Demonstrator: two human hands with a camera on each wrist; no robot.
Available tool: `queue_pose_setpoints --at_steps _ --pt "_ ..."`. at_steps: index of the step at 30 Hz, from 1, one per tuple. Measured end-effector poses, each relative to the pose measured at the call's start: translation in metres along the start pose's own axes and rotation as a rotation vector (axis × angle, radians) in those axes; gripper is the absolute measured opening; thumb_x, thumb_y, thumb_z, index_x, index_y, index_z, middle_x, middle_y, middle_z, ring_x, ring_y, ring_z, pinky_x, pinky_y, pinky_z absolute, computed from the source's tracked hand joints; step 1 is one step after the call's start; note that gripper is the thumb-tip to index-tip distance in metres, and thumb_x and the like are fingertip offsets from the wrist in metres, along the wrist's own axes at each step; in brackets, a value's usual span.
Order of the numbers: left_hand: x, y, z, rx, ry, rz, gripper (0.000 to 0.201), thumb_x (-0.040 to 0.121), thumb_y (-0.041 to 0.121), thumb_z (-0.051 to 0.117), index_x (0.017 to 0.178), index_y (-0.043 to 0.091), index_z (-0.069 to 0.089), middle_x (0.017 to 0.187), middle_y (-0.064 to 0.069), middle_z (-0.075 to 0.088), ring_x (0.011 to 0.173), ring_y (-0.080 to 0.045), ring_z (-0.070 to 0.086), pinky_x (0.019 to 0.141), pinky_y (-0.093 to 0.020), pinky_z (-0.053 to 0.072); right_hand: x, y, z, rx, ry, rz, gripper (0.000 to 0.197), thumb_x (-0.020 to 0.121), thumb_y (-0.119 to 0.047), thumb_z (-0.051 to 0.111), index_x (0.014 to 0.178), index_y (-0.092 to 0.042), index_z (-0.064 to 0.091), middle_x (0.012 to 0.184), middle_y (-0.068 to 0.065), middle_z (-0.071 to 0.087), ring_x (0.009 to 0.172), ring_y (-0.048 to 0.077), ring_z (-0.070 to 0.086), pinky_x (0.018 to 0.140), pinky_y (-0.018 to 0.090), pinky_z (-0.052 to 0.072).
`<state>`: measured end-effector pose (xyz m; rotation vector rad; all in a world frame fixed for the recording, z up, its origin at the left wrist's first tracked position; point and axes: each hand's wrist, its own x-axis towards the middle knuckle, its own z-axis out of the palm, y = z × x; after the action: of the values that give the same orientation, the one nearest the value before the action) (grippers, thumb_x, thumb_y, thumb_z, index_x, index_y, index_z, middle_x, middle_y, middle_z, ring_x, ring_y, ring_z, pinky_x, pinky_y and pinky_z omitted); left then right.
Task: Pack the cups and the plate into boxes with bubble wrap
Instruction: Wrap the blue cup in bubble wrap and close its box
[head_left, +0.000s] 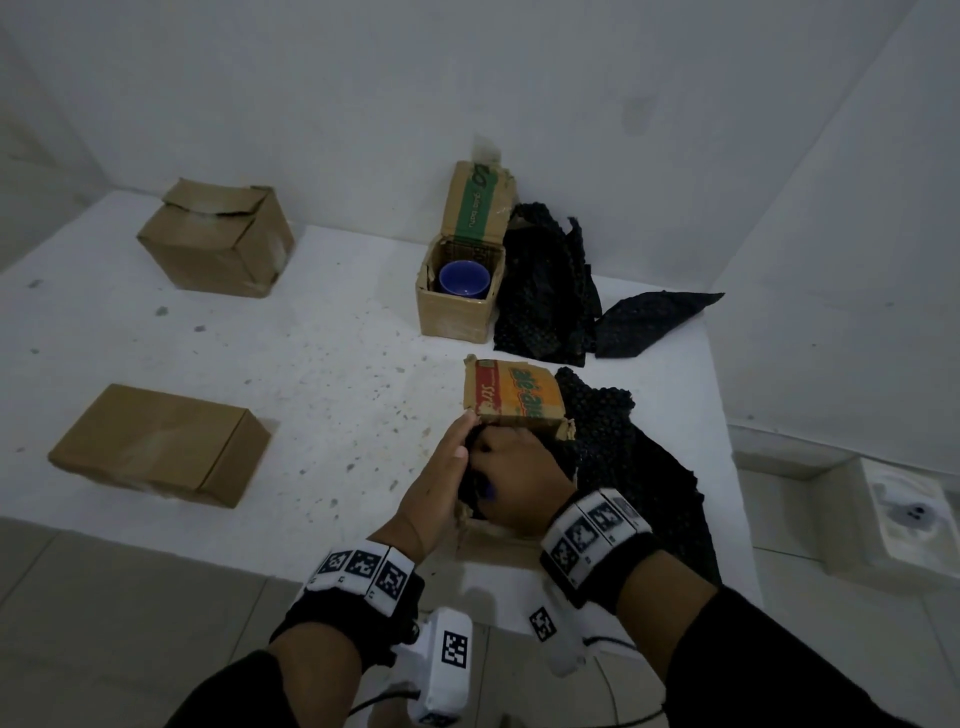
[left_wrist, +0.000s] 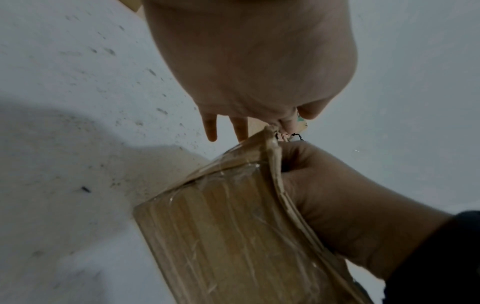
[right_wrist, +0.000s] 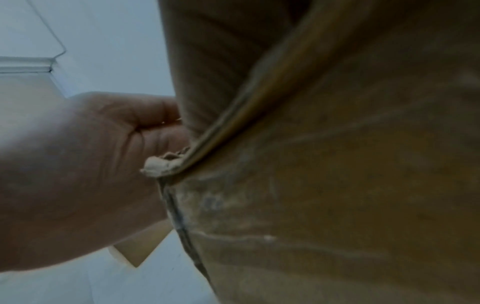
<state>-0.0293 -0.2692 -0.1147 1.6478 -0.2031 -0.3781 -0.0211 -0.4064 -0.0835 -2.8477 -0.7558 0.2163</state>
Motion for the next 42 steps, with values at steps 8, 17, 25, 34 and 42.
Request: queue_pose_setpoints --at_steps 8,17,25,34,42 --pt "-0.004 0.0 0.007 0.072 0.004 0.036 0.045 0.089 0.042 0.022 0.134 0.043 0.016 0.139 0.034 0.012 0.135 0.008 0.011 0.095 0.009 0.012 -0.023 -0.011 0.006 0.302 -0.03 0.566 0.065 0.09 -0.041 0.048 0.14 -0.009 0.024 0.133 0.02 0.036 0.117 0.035 0.044 0.094 0.041 0.044" --pt "-0.003 0.0 0.003 0.121 -0.023 0.065 0.043 0.096 0.033 0.023 0.138 0.033 0.014 0.139 0.033 0.009 0.127 0.022 0.007 0.096 0.009 0.01 -0.009 -0.005 -0.007 0.372 -0.126 0.64 0.059 0.091 -0.049 0.047 0.13 -0.006 0.036 0.132 0.019 0.039 0.119 0.034 0.042 0.098 0.039 0.039" --pt "-0.003 -0.001 0.0 0.133 -0.061 0.074 0.045 0.091 0.038 0.02 0.135 0.041 0.012 0.139 0.036 0.006 0.127 0.026 0.004 0.1 0.006 0.008 -0.022 -0.021 -0.003 0.503 -0.098 0.726 0.086 0.09 -0.051 0.047 0.148 -0.014 -0.003 0.147 0.026 0.02 0.122 0.036 0.045 0.097 0.038 0.042" --pt "0.002 -0.006 -0.008 0.13 -0.11 0.087 0.046 0.091 0.036 0.021 0.136 0.037 0.014 0.141 0.032 0.007 0.123 0.032 0.005 0.098 0.007 0.009 -0.025 -0.022 -0.026 0.215 -0.16 0.585 0.058 0.089 -0.034 0.056 0.137 -0.015 0.029 0.134 0.019 0.03 0.109 0.035 0.051 0.087 0.036 0.046" --pt "0.006 -0.007 -0.016 0.121 -0.185 0.066 0.044 0.089 0.054 0.022 0.131 0.05 0.011 0.139 0.039 0.004 0.124 0.031 0.003 0.101 0.005 0.007 -0.016 -0.018 -0.017 0.346 -0.249 0.689 0.079 0.083 -0.039 0.064 0.142 -0.013 0.019 0.138 0.018 0.032 0.122 0.034 0.044 0.096 0.039 0.041"
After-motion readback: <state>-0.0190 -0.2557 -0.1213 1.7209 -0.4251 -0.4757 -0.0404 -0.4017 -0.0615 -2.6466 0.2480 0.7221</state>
